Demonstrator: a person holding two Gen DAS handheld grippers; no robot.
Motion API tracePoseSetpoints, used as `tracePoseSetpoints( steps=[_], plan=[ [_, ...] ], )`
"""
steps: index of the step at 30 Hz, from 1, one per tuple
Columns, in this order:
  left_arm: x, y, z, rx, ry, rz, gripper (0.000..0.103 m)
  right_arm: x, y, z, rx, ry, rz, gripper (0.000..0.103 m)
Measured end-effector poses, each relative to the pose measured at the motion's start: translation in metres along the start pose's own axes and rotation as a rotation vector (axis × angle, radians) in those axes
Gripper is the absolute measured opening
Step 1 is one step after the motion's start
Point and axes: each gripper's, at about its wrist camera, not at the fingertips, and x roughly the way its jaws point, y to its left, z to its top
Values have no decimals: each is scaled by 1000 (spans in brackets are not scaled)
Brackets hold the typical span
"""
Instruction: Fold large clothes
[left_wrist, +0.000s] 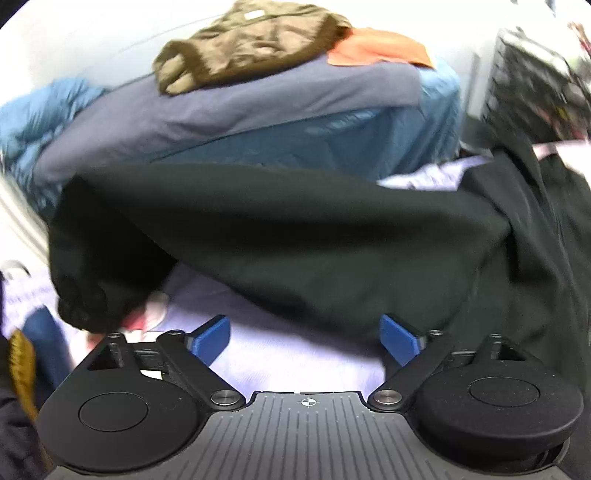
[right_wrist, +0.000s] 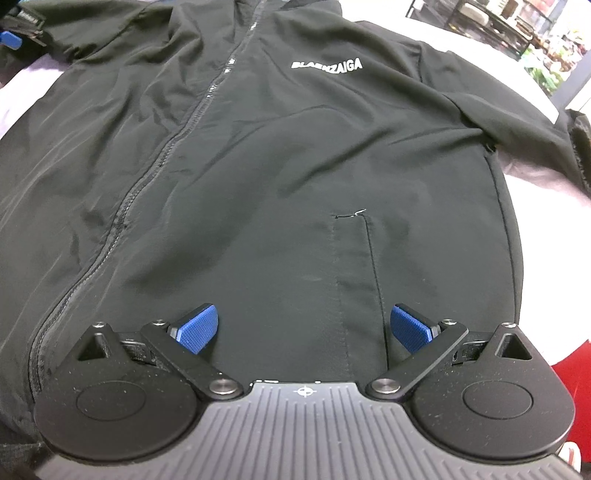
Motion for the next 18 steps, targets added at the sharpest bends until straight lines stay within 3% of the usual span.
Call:
tracePoseSetpoints(
  steps=[4, 9, 10, 11, 12, 15, 18],
  plan=[
    [23, 12, 19, -151, -1, -78, 103, -2, -3, -5, 18, 9, -13, 100],
    [39, -2, 34, -195, -46, -112, 103, -3, -4, -11, 34, 21, -33, 100],
    [43, -6, 35, -187, -28, -96, 61, -4, -4, -12, 34, 23, -36, 100],
    [48, -8, 38, -184, 8, -84, 42, -5, -4, -13, 36, 24, -40, 100],
    [49, -10, 41, -181, 12, -74, 34, -5, -5, -14, 39, 23, -44, 100],
    [41, -6, 52, -146, -55, 45, 33, -8, -6, -16, 48, 18, -69, 100],
    [39, 24, 67, -200, -56, 139, 33, -9, -9, -18, 70, 17, -89, 100]
  ],
)
